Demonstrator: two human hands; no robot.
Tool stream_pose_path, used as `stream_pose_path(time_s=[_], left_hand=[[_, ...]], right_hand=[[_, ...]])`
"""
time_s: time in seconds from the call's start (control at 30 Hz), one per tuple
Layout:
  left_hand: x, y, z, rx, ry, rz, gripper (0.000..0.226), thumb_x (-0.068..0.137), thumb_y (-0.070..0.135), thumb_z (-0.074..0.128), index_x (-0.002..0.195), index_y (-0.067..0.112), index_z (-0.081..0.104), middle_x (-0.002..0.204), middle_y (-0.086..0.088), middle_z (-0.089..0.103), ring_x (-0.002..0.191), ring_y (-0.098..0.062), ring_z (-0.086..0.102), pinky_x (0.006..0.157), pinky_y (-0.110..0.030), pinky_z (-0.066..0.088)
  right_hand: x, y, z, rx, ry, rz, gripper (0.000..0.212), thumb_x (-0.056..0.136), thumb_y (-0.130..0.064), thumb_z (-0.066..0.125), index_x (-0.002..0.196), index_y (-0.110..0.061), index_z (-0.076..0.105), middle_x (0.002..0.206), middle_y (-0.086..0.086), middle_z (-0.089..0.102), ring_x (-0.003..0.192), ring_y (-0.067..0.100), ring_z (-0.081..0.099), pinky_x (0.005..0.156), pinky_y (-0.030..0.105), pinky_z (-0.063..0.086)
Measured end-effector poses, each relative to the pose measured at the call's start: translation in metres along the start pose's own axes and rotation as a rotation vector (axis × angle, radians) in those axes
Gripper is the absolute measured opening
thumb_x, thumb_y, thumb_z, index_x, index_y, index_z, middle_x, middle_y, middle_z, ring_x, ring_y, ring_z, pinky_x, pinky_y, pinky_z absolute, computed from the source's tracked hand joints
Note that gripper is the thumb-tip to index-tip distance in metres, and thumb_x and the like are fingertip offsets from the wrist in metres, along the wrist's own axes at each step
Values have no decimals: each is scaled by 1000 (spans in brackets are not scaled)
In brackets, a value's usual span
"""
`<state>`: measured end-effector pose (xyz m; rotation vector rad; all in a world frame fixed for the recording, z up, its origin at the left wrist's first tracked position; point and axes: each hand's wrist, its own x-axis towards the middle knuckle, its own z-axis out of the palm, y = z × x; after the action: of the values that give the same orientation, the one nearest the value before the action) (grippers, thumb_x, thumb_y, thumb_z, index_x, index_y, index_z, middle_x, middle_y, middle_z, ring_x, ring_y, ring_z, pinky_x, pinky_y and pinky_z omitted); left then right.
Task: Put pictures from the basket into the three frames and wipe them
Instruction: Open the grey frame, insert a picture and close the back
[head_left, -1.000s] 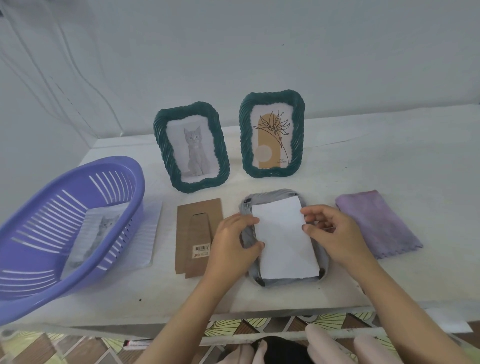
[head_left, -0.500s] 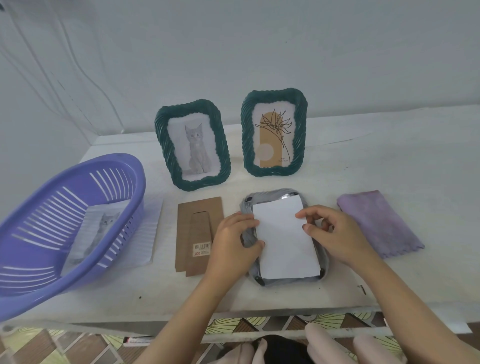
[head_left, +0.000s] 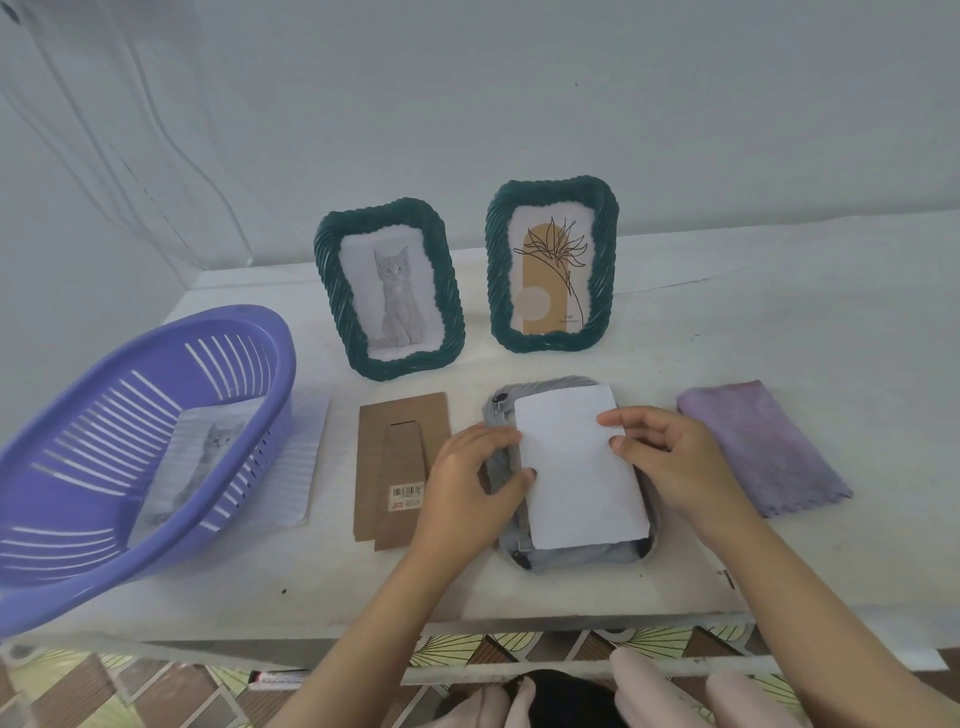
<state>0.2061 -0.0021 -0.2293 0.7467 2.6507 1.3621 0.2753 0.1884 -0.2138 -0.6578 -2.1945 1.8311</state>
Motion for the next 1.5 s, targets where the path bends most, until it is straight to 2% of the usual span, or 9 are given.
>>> stream_pose_path(time_s=[0.07, 0.23, 0.43, 0.77, 0.97, 1.07, 1.2, 1.3, 1.5], left_hand=[[-2, 2, -2, -44, -5, -35, 35, 80, 24, 69, 114, 28, 62, 115, 15, 58, 117, -3, 42, 100, -24, 35], [-4, 5, -2, -17, 27, -60, 31, 82, 21, 67, 113, 24, 64, 107, 25, 53, 123, -1, 36, 96, -19, 28], [-5, 1, 1, 159, 30, -4, 36, 82, 21, 67, 118, 20, 63, 122, 8, 61, 128, -13, 39, 101, -17, 22], [-2, -2, -1, 183, -23, 12, 43, 81, 23, 65, 123, 19, 58, 131, 7, 54, 134, -17, 32, 107, -22, 21], [-2, 0, 0, 201, -29, 3, 48, 80, 29, 68, 126, 20, 56, 134, 5, 52, 135, -18, 31, 107, -24, 21], [-2, -1, 0, 202, -34, -2, 49, 80, 30, 68, 126, 19, 56, 134, 5, 52, 135, -18, 31, 108, -25, 21], [-2, 0, -2, 195, -39, 3, 51, 80, 29, 67, 128, 20, 54, 135, 6, 51, 136, -18, 30, 107, -23, 20], [-4, 2, -2, 183, -56, -5, 52, 81, 30, 67, 130, 22, 51, 136, 7, 50, 136, -17, 28, 109, -27, 21], [-5, 2, -4, 176, -84, -17, 54, 81, 31, 66, 132, 25, 49, 138, 9, 47, 137, -15, 25, 110, -29, 21]], right_hand=[[1, -2, 1, 26, -2, 12, 26, 83, -2, 62, 87, -26, 70, 87, 0, 69, 82, 7, 61, 70, 6, 46], [2, 1, 3, -72, -22, -10, 26, 82, -6, 64, 87, -31, 69, 81, -1, 70, 77, 10, 61, 77, 21, 48], [0, 2, 11, -414, 44, -225, 30, 83, -8, 61, 107, -23, 57, 65, -8, 56, 57, 1, 50, 57, 7, 38], [-7, 3, 15, -590, 89, -312, 36, 83, -12, 62, 119, -16, 59, 89, -11, 50, 74, -1, 49, 64, 1, 34], [-5, 10, 14, -759, 35, -347, 36, 86, -16, 58, 122, -14, 58, 126, -1, 58, 113, 17, 49, 90, 19, 32], [-5, 12, 15, -849, 21, -373, 36, 88, -17, 56, 123, -11, 59, 133, 2, 54, 115, 22, 48, 95, 26, 35], [-7, 10, 14, -978, 63, -458, 40, 83, -27, 52, 120, -16, 60, 117, 0, 66, 94, 24, 54, 79, 34, 42], [-9, 9, 12, -1001, 99, -483, 42, 82, -26, 61, 124, -20, 56, 100, -5, 70, 79, 16, 44, 69, 30, 32], [-10, 6, 9, -811, 67, -369, 52, 84, -29, 63, 133, -23, 48, 103, 0, 66, 92, 18, 45, 73, 27, 30]])
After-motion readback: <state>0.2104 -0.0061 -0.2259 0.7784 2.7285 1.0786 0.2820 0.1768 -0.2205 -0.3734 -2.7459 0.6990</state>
